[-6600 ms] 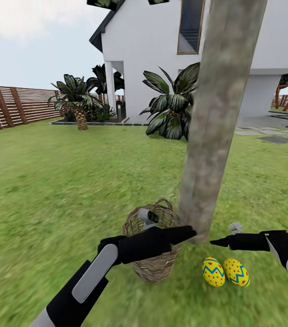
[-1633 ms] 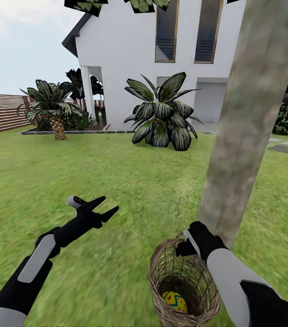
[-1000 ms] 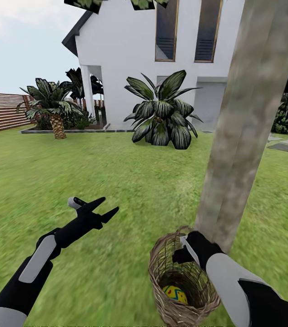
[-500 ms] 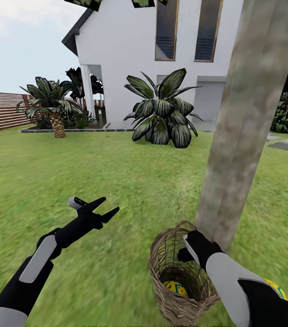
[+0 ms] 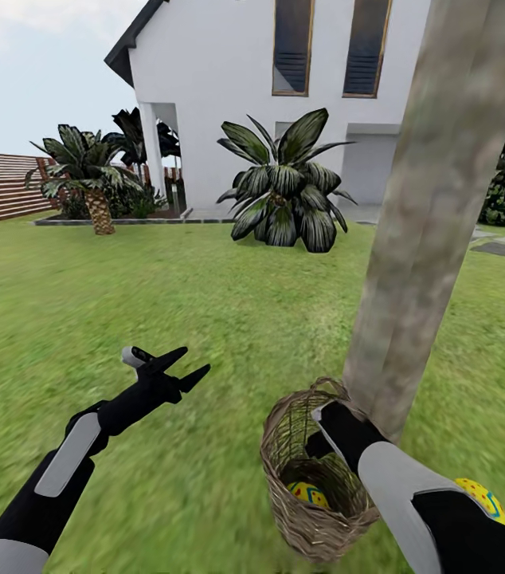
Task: Take the three Easter eggs out of the wicker basket on the lawn in the garden, then place them on the lawn next to a single tree (choose any tree) so that all three eggs are next to the same tree and none are left in the basket.
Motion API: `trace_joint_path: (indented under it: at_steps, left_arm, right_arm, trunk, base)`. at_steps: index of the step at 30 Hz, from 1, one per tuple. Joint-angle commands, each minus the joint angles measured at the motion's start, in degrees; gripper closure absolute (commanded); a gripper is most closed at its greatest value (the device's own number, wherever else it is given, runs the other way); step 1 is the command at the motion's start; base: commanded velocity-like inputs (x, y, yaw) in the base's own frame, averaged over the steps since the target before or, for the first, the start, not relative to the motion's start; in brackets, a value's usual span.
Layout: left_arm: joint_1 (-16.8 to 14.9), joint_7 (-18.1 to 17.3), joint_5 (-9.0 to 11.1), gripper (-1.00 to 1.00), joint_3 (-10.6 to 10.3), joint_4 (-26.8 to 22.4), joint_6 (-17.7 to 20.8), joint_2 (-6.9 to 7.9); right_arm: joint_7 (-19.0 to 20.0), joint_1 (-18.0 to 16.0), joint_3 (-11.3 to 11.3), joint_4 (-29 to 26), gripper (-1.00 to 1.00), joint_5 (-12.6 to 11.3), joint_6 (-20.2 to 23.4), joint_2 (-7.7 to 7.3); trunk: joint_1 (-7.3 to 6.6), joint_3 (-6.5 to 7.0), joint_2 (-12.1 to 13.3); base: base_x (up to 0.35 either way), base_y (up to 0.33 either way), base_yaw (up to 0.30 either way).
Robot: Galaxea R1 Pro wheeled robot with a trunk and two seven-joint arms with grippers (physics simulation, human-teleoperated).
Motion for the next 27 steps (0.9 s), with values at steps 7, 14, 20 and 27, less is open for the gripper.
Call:
trace_joint_path:
  at_steps: [7,14,20,27]
  left_arm:
    - [0.0,0.0,0.2,-1.00,-0.1,0.1,0.2,0.04]
    - [0.0,0.0,0.2,-1.00,-0.1,0.1,0.2,0.04]
    - [0.0,0.0,0.2,-1.00,-0.1,0.1,0.2,0.04]
    - [0.0,0.0,0.2,-1.00,-0.1,0.1,0.2,0.04]
  right_arm:
    - [0.7,0.0,0.6,-1.8,-1.00,0.6,0.3,0.08]
    - [5.0,0.0,0.9,-3.8,-1.00,0.7,0.3,0.04]
    - [7.9,0.0,4.1,-4.7,-1.00,0.6,0.4,-0.02]
    - [8.1,0.0,4.7,-4.8,-1.00,0.7,0.8,-0.04]
  trunk:
    - [0.16,-1.61,-0.1]
    - [0.34,-3.16,-0.2]
    - [0.50,-4.49,-0.3]
    - [0.68,-6.04,-0.4]
  base:
    - [0.000,0.000,0.000]
    - [0.000,0.000,0.000]
    - [0.000,0.000,0.000]
    - [0.000,0.000,0.000]
